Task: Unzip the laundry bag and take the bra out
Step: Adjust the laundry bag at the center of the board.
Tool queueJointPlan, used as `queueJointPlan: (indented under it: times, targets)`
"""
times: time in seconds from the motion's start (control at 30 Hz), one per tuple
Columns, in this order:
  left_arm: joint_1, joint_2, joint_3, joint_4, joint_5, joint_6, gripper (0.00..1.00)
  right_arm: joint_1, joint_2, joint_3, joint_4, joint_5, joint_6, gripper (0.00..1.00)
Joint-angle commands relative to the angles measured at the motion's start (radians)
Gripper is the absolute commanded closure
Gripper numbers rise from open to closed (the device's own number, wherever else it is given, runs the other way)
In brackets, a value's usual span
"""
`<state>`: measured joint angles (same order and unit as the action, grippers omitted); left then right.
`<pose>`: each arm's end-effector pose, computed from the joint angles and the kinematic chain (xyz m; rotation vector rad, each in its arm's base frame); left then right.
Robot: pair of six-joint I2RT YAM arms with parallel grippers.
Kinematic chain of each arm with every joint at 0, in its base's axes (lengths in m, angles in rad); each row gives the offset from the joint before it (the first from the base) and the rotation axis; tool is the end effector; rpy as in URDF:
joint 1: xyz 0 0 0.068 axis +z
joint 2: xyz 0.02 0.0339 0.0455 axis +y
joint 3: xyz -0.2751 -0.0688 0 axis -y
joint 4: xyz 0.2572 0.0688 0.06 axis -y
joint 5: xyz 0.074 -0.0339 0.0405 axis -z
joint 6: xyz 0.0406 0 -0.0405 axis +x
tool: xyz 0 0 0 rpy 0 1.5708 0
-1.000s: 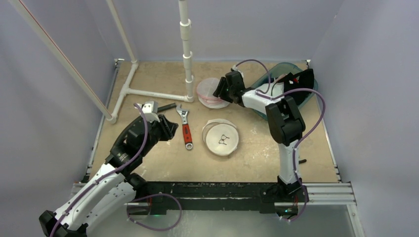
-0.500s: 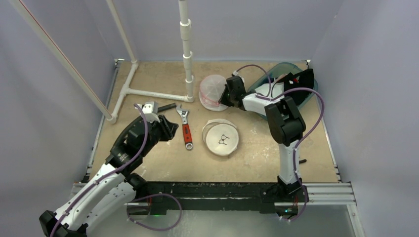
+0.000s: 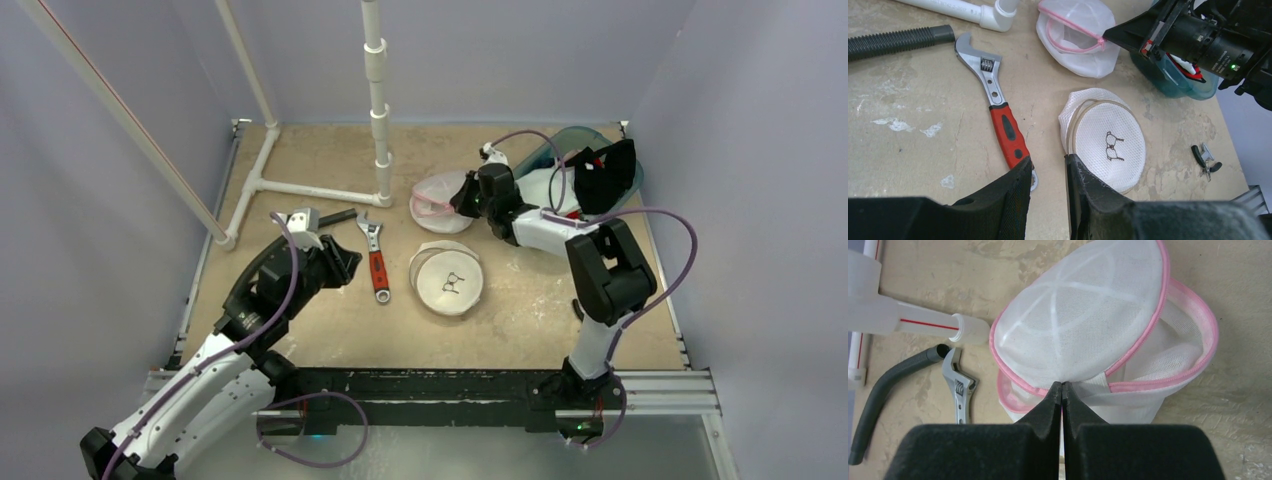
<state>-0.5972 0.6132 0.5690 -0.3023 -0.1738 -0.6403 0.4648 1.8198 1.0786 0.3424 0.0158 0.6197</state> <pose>0.1378 -0.0852 0.2817 -0.1625 1.9623 -0.6609 0.3790 0.1893 0.2062 0.1681 2.0283 0.6834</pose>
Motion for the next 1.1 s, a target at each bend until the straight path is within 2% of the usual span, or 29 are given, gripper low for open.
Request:
queueJointPlan:
  times: [0.0,0.17,0.43,0.6,0.63,0.73,0.8,0.9,0.97,1.07]
  targets:
    - [0.005,0.013,-0.028,0.045,0.024,-0.029,0.71,0.004,-0.04,-0.047,0.065,-0.057,-0.076,1.0]
    - [0.005,0.026,-0.038,0.052,0.028,-0.044,0.71,0.005,-0.134,-0.103,0.108,-0.053,-0.099,1.0]
    - [0.004,0.042,-0.066,0.101,0.03,-0.07,0.71,0.005,-0.269,-0.265,0.244,-0.151,-0.117,1.0]
    - [0.005,0.099,-0.092,0.166,0.07,-0.096,0.71,0.005,-0.242,-0.285,0.187,-0.133,-0.119,1.0]
    - [0.004,0.111,-0.094,0.175,0.078,-0.099,0.71,0.005,-0.241,-0.285,0.174,-0.129,-0.109,0.95]
    - [0.004,0.136,-0.092,0.19,0.086,-0.106,0.71,0.003,-0.235,-0.255,0.147,-0.08,-0.114,0.63]
    - [0.005,0.144,-0.091,0.197,0.087,-0.109,0.71,0.007,-0.21,-0.211,0.126,-0.04,-0.13,0.51]
    - [0.005,0.148,-0.092,0.199,0.089,-0.112,0.71,0.037,-0.154,-0.111,0.073,0.015,-0.182,0.44]
    - [0.005,0.147,-0.093,0.192,0.089,-0.115,0.71,0.082,-0.102,-0.021,-0.003,0.139,-0.243,0.39]
    - [0.005,0.129,-0.101,0.182,0.086,-0.119,0.71,0.135,-0.024,0.089,-0.106,0.27,-0.303,0.38]
